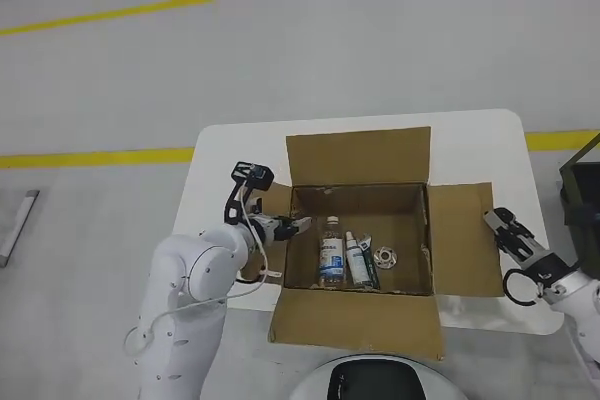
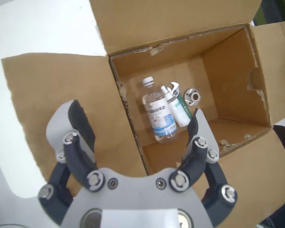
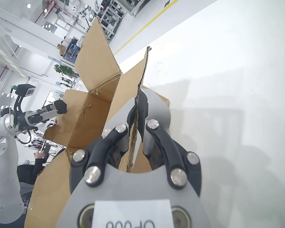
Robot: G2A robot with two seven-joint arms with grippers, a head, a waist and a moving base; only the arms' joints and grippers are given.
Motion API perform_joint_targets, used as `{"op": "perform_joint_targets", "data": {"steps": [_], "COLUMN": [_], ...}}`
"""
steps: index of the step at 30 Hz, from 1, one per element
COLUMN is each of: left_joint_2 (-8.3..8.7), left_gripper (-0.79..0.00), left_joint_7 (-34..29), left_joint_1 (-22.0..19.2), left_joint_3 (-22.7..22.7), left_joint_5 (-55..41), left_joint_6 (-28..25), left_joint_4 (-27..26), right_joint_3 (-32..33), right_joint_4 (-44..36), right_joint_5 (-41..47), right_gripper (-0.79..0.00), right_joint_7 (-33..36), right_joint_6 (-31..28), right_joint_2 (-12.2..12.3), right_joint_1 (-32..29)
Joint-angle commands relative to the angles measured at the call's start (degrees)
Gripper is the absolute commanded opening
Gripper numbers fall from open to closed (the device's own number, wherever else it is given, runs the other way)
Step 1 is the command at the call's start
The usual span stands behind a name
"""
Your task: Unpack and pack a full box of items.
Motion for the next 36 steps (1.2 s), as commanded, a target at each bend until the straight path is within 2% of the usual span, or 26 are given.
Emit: {"op": "perform_joint_targets", "data": {"steps": [1, 17, 23, 27, 32, 33, 34, 35, 36], "left_joint_2": [0.16, 0.69, 0.6, 0.28, -0.53, -0.7, -0.89, -1.08, -1.26], "left_gripper": [0.0, 0.0, 0.0, 0.0, 0.0, 0.0, 0.0, 0.0, 0.0], "left_joint_7": [-0.58, 0.52, 3.84, 6.32, 6.79, 6.83, 7.02, 7.27, 7.35], "left_joint_1": [0.33, 1.36, 0.99, -0.27, -2.7, -3.26, -3.75, -4.16, -4.48], "left_joint_3": [0.41, 1.21, 1.76, 3.59, 8.98, 10.1, 11.32, 12.52, 13.79], "left_joint_5": [2.0, 3.89, 2.2, -0.1, -4.5, -5.02, -5.69, -6.23, -6.88], "left_joint_6": [-0.1, 0.56, 1.16, 1.42, 2.17, 2.27, 2.39, 2.49, 2.45], "left_joint_4": [-0.31, 0.36, -1.23, -3.4, -4.47, -4.16, -3.7, -3.1, -2.27], "right_joint_3": [-0.17, -1.12, -0.85, -1.49, -2.36, -2.42, -2.43, -2.42, -2.34], "right_joint_4": [0.11, 0.95, 0.34, -0.48, -0.89, -1.01, -1.09, -1.19, -1.32], "right_joint_5": [-0.19, -1.05, -0.38, -0.51, -0.72, -0.66, -0.59, -0.6, -0.49], "right_gripper": [-0.785, -0.785, -0.785, -0.785, -0.785, -0.717, -0.563, -0.52, -0.517], "right_joint_7": [-0.02, -0.63, -3.26, -4.7, -4.95, -4.98, -5.05, -5.07, -5.23], "right_joint_6": [0.06, 0.69, 1.01, 1.65, 2.77, 3.05, 3.24, 3.34, 3.29], "right_joint_2": [-0.01, -0.16, -0.36, -0.55, -0.72, -0.74, -0.76, -0.78, -0.8], "right_joint_1": [-0.01, -0.22, -0.64, -1.08, -1.26, -1.28, -1.3, -1.35, -1.44]}}
